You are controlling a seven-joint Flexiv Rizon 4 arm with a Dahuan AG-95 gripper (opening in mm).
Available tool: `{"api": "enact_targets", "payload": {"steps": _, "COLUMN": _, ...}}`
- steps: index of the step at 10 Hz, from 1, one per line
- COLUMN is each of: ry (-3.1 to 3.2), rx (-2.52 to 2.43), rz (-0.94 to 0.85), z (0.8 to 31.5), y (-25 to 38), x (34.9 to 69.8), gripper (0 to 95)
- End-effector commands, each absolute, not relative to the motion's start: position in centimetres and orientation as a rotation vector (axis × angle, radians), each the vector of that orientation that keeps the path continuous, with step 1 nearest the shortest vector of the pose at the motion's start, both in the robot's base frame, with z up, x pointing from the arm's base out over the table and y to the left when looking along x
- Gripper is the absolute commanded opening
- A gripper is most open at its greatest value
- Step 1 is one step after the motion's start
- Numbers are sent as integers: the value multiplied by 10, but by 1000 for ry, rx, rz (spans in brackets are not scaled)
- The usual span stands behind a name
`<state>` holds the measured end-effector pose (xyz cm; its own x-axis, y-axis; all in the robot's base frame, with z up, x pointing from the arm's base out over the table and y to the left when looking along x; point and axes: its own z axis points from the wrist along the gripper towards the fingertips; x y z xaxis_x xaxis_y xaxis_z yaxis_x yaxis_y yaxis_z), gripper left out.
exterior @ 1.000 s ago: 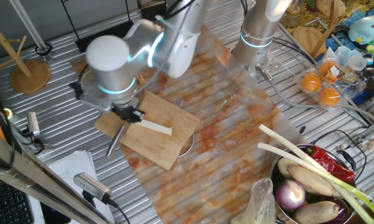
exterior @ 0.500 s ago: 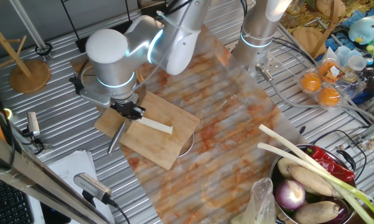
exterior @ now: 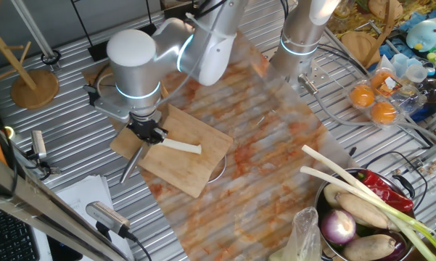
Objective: Chop the scallions
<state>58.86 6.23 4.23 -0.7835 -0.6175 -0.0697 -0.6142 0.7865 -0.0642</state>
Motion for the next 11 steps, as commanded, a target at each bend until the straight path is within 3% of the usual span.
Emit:
{"api": "enact_targets", "payload": {"steps": 1, "ry": 2885, "rx": -983, "rz": -28, "z": -12, "y": 68, "x": 600, "gripper": 0}}
{"api": "enact_targets", "payload": {"steps": 5, "ry": 2903, "rx": -994, "rz": -27, "z": -9, "y": 70, "x": 601, "gripper": 0}}
{"api": "enact_targets", "payload": {"steps": 11, "ry": 2878, "rx": -1067, "rz": -50, "z": -10, "y": 49, "x": 569, "gripper": 0}}
